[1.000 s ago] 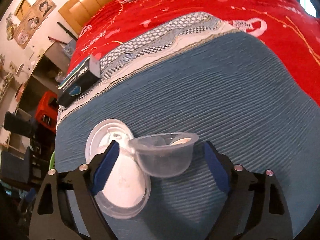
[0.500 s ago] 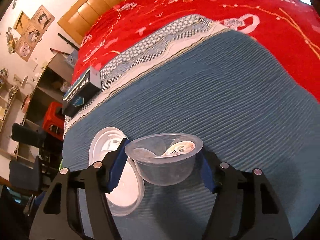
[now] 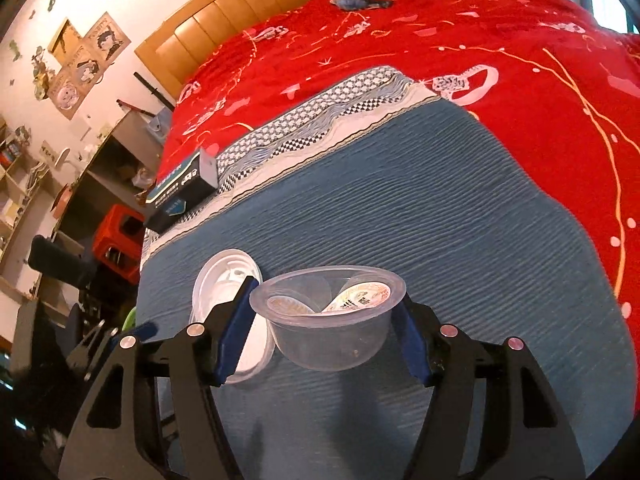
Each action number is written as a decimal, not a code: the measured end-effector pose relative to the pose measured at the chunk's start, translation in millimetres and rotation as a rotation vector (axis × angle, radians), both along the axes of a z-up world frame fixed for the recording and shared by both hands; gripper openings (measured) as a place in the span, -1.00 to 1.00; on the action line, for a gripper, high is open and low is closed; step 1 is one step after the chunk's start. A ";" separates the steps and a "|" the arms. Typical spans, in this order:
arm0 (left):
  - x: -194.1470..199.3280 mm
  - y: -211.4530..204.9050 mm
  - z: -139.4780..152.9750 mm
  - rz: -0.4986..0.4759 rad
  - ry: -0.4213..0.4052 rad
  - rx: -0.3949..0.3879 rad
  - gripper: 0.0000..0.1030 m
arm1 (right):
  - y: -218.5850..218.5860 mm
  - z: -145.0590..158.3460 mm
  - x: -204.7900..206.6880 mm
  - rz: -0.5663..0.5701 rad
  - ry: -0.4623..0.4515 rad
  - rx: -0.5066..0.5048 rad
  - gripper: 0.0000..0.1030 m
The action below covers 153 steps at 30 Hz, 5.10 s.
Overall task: Collect trash
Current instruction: 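Grasp the clear plastic bowl with the right tool while the left tool grasps the clear round lid, then carry the round lid and plastic bowl over the green wastebasket with both tools, then open both tools to drop the lid and bowl into the wastebasket, then move the right tool back to the white plastic lid on the blanket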
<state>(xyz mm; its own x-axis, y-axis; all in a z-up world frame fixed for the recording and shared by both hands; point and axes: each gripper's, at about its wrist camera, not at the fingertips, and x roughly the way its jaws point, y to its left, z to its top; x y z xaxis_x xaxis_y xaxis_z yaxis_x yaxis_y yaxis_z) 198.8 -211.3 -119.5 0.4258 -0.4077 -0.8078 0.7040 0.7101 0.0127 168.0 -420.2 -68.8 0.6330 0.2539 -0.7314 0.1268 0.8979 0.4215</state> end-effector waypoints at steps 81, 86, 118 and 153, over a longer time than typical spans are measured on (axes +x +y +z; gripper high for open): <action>-28.7 399.3 -15.0 0.892 -0.003 -0.022 0.75 | 330.1 18.9 3.9 0.570 -0.036 -0.024 0.26; -14.6 417.6 -31.0 0.928 0.034 -0.005 0.75 | 345.5 12.6 6.4 0.586 -0.019 -0.027 0.26; -82.3 483.4 -24.8 1.087 0.004 -0.043 0.83 | 488.7 -22.2 29.4 0.778 0.052 -0.042 0.26; -79.1 411.9 -2.3 0.970 -0.004 -0.094 0.83 | 369.3 0.9 18.1 0.567 -0.058 -0.131 0.66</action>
<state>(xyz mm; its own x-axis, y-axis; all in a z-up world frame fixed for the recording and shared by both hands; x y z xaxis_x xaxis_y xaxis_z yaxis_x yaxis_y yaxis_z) 119.7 200.7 -121.8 0.6133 0.0585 -0.7877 -0.1870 0.9797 -0.0728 186.1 -51.0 -67.9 0.4644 0.4745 -0.7478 -0.4087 0.8639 0.2944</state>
